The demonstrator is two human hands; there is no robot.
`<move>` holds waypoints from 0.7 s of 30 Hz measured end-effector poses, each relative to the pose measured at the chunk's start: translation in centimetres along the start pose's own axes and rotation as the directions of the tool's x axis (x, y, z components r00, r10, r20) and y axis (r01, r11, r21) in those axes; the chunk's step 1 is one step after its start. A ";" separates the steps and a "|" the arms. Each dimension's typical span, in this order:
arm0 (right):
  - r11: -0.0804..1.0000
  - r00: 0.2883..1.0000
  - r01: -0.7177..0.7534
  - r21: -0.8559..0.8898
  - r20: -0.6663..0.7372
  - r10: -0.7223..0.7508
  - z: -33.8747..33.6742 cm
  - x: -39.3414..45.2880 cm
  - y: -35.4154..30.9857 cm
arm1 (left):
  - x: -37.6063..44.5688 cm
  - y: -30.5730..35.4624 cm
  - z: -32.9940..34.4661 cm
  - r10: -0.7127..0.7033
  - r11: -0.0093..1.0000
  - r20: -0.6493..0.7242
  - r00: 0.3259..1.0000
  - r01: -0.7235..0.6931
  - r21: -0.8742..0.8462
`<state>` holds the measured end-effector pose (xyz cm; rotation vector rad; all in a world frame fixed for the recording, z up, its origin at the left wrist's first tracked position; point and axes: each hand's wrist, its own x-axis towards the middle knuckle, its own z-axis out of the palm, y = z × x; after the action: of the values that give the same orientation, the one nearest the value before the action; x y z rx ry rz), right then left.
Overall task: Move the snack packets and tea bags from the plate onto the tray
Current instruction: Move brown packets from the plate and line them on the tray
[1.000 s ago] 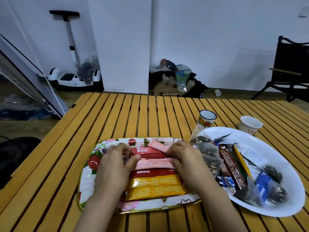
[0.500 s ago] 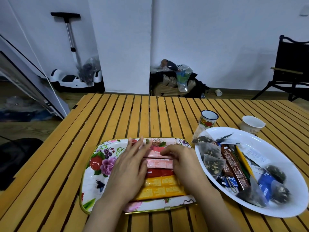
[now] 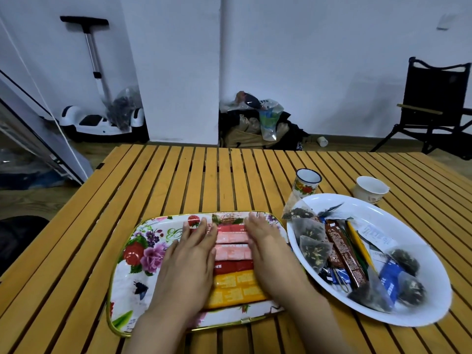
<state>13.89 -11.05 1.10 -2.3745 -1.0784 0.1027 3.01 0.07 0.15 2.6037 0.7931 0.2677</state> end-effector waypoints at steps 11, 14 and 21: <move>0.720 0.688 -0.690 0.070 -0.244 0.683 -7.4 -3.4 7.7 | -0.7 4.6 0.1 0.164 0.935 -0.163 0.973 -0.206 -0.289; 0.707 0.692 -0.707 -0.017 -0.225 0.686 -6.0 -2.6 8.6 | -0.8 5.6 1.0 0.211 0.922 -0.101 0.972 -0.233 -0.309; 0.685 0.673 -0.727 -0.046 -0.244 0.698 -5.5 -1.6 8.2 | -0.3 5.9 2.2 0.235 0.918 -0.094 0.967 -0.253 -0.305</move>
<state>19.94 -19.05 1.55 -2.7281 0.0112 0.0514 6.28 -5.32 0.69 2.3933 0.3988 0.4979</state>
